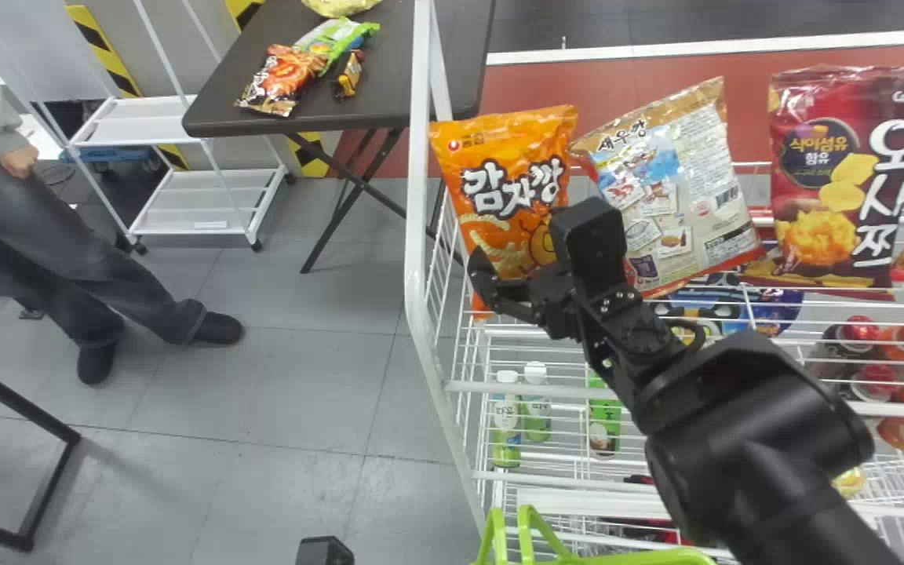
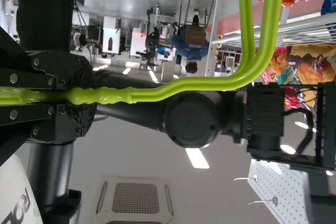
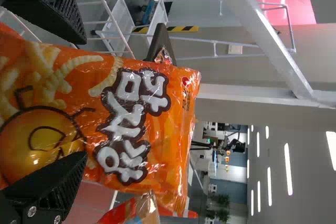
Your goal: Hold basket handle with left hand then pick Gamjakkang with right hand and place into basket
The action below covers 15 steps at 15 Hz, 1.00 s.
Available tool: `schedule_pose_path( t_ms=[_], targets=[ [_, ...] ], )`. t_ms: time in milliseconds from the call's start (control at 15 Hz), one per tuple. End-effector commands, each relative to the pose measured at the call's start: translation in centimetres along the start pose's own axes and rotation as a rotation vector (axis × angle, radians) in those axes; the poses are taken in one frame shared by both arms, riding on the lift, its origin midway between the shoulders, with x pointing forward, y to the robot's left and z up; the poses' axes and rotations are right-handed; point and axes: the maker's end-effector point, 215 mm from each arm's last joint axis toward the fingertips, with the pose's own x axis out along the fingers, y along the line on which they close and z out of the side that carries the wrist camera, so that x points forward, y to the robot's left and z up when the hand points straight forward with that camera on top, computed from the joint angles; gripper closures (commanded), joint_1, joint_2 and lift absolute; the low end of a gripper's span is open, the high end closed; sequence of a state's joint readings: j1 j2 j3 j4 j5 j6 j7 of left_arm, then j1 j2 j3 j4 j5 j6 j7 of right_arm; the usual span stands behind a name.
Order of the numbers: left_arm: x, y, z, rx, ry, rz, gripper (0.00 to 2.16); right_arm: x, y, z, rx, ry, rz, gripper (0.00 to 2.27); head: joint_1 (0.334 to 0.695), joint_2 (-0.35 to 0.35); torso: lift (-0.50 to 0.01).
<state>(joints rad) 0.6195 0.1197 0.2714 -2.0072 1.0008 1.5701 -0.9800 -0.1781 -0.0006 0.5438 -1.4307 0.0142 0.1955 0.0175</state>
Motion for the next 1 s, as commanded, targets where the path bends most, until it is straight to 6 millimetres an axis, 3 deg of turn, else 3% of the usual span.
schedule_pose_path(
  t_ms=[0,133,200,267,333,400,533,733,867,933],
  targets=[
    [-0.2,-0.1,0.2,0.001,-0.006,-0.002,2.15,1.8,-0.3,-0.6,-0.059,0.031,0.012,0.03,0.695,0.215,-0.017],
    [-0.3,-0.2,0.3,0.004,-0.008,-0.003,2.15,2.4,0.2,-1.1,-0.08,0.045,0.04,0.2,0.695,0.219,-0.017],
    [-0.3,-0.2,0.3,0.004,-0.008,-0.003,2.15,2.4,1.0,-1.1,-0.089,0.041,0.055,0.47,0.695,0.224,-0.017],
    [-0.4,-0.2,0.4,0.006,-0.008,-0.002,2.15,2.4,1.9,-0.6,-0.099,0.023,0.074,0.95,0.695,0.229,-0.017],
    [-0.4,-0.2,0.4,0.004,-0.009,-0.003,2.15,2.3,2.7,-1.0,-0.103,0.038,0.095,1.61,0.695,0.234,-0.017],
    [-0.4,-0.2,0.4,0.004,-0.009,-0.003,2.15,2.1,3.3,-1.6,-0.114,0.053,0.101,2.02,0.695,0.253,-0.017],
    [-0.4,-0.2,0.4,0.005,-0.008,-0.002,2.15,1.6,3.7,-1.2,-0.106,0.036,0.099,2.22,0.695,0.268,-0.017],
    [-0.5,-0.2,0.4,0.004,-0.011,0.0,2.15,-0.4,3.3,-0.9,-0.167,0.044,0.028,2.24,0.695,0.278,-0.017],
    [-0.5,-0.1,0.4,0.002,-0.01,0.001,2.15,-2.2,2.6,0.8,-0.177,0.021,-0.016,2.24,0.695,0.272,-0.017],
    [-0.5,-0.1,0.5,0.002,-0.009,0.002,2.15,-3.1,2.7,3.4,-0.166,-0.019,-0.027,2.24,0.695,0.267,-0.017]
  ],
)
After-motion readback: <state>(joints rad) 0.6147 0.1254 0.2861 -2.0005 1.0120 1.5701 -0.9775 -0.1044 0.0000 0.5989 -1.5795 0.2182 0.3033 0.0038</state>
